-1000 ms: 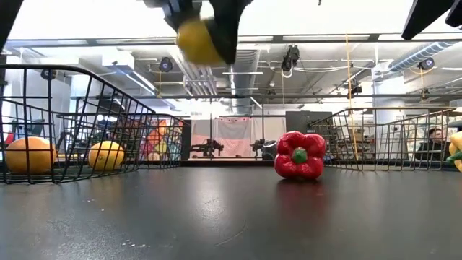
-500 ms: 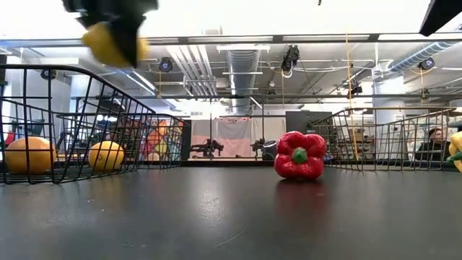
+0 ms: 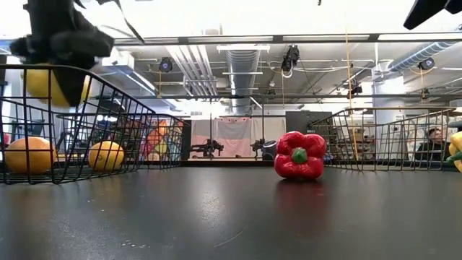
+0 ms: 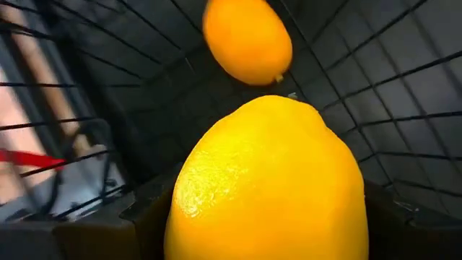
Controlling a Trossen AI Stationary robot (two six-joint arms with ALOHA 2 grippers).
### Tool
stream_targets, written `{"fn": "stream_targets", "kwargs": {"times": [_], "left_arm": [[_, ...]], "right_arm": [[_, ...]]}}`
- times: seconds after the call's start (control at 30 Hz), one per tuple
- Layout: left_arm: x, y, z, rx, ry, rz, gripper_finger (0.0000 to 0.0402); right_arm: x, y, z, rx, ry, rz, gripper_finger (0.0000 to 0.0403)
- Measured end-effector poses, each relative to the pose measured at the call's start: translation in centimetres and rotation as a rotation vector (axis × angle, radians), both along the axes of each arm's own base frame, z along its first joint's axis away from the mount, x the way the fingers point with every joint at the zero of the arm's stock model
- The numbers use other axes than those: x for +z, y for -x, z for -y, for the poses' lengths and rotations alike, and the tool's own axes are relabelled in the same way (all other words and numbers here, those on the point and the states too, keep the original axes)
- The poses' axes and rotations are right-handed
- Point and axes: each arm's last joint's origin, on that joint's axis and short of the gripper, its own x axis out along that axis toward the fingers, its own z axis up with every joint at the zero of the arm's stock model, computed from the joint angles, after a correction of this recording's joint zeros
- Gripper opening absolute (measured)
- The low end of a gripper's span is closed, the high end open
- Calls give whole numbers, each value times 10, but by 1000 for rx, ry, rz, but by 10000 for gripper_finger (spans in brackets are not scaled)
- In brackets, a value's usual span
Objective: Sort produce into baskets
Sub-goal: Put the lemon into the bottom black wire basket
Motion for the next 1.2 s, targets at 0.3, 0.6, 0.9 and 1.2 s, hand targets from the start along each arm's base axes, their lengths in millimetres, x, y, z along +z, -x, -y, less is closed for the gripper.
{"fn": "stream_targets", "kwargs": {"times": [0.3, 0.6, 0.9, 1.2], "left_arm": [[-24, -8, -35, -55, 128, -70, 273], [-31, -17, -50, -87, 167, -55, 274], [-57, -13, -52, -55, 235, -17, 274], [-63, -12, -52, -28, 238, 4, 275]], "right_arm": [[0, 0, 0, -26, -29, 5, 382], [-1, 0, 0, -29, -32, 6, 382], [-1, 3, -3, -16, -31, 5, 382], [-1, 3, -3, 10, -7, 0, 382]]}}
